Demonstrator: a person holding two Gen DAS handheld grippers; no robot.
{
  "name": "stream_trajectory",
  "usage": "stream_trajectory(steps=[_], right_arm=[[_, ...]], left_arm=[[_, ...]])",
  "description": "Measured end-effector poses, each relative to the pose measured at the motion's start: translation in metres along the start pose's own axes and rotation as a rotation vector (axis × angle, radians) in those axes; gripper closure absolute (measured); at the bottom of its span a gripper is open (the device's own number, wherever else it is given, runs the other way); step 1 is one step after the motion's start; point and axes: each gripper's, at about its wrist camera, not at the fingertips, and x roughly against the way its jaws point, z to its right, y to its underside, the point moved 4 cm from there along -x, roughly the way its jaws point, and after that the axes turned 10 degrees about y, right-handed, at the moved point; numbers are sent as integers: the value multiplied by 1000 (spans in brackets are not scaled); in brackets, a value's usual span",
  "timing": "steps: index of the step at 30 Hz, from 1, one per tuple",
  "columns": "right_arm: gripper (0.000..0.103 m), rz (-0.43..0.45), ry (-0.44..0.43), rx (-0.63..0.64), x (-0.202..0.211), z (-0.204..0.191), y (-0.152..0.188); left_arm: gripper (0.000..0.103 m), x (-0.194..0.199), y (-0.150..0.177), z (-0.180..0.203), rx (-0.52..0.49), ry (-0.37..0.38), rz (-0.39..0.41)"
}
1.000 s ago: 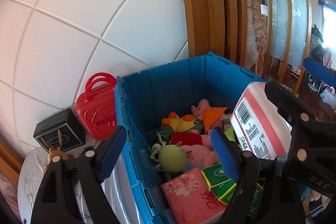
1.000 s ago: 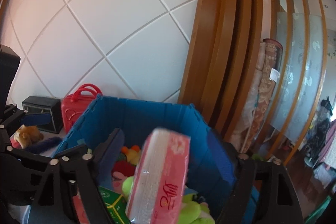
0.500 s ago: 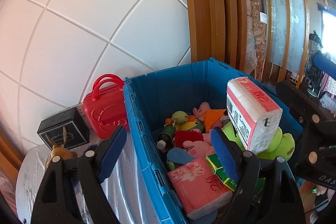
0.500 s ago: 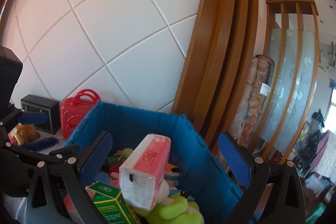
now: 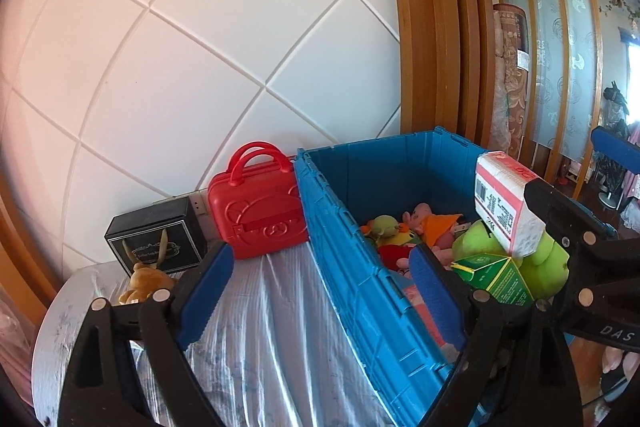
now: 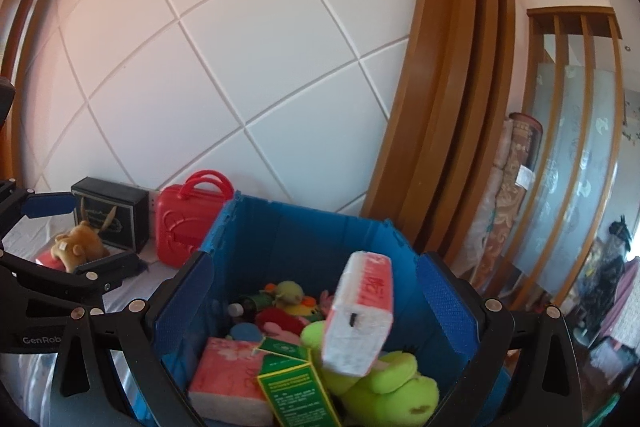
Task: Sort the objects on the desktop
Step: 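Open both tools to drop the alien plush and tissue pack into the crate, then move both tools back toward the plush rabbit and red tissue pack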
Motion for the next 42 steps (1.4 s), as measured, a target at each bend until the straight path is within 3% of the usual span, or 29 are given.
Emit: stream_trajectory(steps=[8,16,26,33,42], right_arm=[[0,21,-72,10,19,-75,-21],[0,19,-178,60,30,-186,-36],[0,-47,-308,140,4,-322,-33],[0,-139,-388,186,-39,-390,-13],[0,-278,-449,234,-122,-461,30]], left_arm=[[12,32,21,-80,34,-61,13],[12,58,50,-185,99,-142,6],[12,69,102,-329,226,-293,-51],[12,42,150,-407,325,-359,-136],[12,-55,194,-458,412,-336,-257]])
